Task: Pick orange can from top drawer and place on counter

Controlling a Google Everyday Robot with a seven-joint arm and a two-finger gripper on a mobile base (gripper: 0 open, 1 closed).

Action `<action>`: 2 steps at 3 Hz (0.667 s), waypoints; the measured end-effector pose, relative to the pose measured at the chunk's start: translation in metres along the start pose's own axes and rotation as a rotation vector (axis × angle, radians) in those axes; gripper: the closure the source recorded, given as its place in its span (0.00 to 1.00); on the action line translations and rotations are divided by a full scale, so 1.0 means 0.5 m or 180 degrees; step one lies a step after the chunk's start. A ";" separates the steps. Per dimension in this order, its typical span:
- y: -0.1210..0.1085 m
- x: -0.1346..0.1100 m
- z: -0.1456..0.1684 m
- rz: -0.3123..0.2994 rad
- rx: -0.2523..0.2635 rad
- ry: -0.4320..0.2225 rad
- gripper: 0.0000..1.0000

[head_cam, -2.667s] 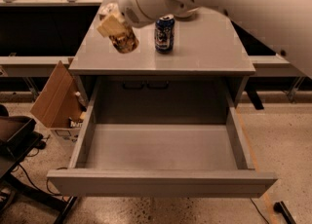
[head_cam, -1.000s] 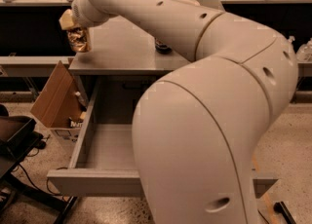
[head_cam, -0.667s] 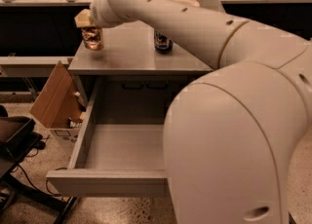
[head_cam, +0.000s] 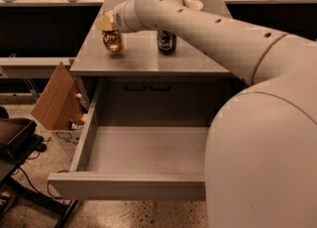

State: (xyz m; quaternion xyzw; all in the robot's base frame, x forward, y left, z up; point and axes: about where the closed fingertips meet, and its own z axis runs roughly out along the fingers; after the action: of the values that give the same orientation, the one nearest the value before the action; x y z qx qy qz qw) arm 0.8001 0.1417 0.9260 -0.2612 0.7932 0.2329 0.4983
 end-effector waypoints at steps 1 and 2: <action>0.000 0.000 0.000 0.0000 0.0000 0.0000 1.00; 0.033 0.044 -0.003 -0.0040 -0.0015 -0.0030 0.97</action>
Offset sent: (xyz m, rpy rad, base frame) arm -0.0518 0.0122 -0.0290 0.0066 -0.0578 0.0140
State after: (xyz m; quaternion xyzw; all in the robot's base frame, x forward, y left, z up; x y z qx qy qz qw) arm 0.7804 0.1490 0.9084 -0.2662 0.7887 0.2328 0.5029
